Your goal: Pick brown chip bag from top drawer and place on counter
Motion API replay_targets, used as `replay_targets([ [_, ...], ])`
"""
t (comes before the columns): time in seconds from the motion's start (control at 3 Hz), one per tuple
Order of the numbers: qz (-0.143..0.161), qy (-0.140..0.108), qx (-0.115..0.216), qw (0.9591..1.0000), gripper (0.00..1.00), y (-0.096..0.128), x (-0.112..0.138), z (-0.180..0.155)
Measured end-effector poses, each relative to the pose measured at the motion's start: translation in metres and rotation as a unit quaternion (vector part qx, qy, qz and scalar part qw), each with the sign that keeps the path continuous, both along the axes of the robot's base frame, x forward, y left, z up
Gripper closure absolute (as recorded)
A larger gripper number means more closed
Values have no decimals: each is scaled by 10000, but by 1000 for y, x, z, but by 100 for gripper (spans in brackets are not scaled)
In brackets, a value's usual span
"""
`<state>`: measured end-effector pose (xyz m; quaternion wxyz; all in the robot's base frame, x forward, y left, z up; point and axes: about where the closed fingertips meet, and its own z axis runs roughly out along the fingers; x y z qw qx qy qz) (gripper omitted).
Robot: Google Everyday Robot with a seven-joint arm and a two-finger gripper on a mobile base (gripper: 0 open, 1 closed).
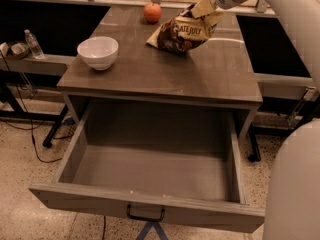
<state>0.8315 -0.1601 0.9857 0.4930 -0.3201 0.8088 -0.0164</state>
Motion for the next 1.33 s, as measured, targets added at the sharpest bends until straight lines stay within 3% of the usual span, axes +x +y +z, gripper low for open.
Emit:
replay_targets([
  [0.33,5,9,1,10000,0,1,0,-1],
  [0.67,-69,20,302,9995,0,-6,-6,6],
  [1.0,-298,-75,704,9970,0,-38,-24,35],
  [1.33,-566,-503,1190,9900,0,-86,-54,82],
])
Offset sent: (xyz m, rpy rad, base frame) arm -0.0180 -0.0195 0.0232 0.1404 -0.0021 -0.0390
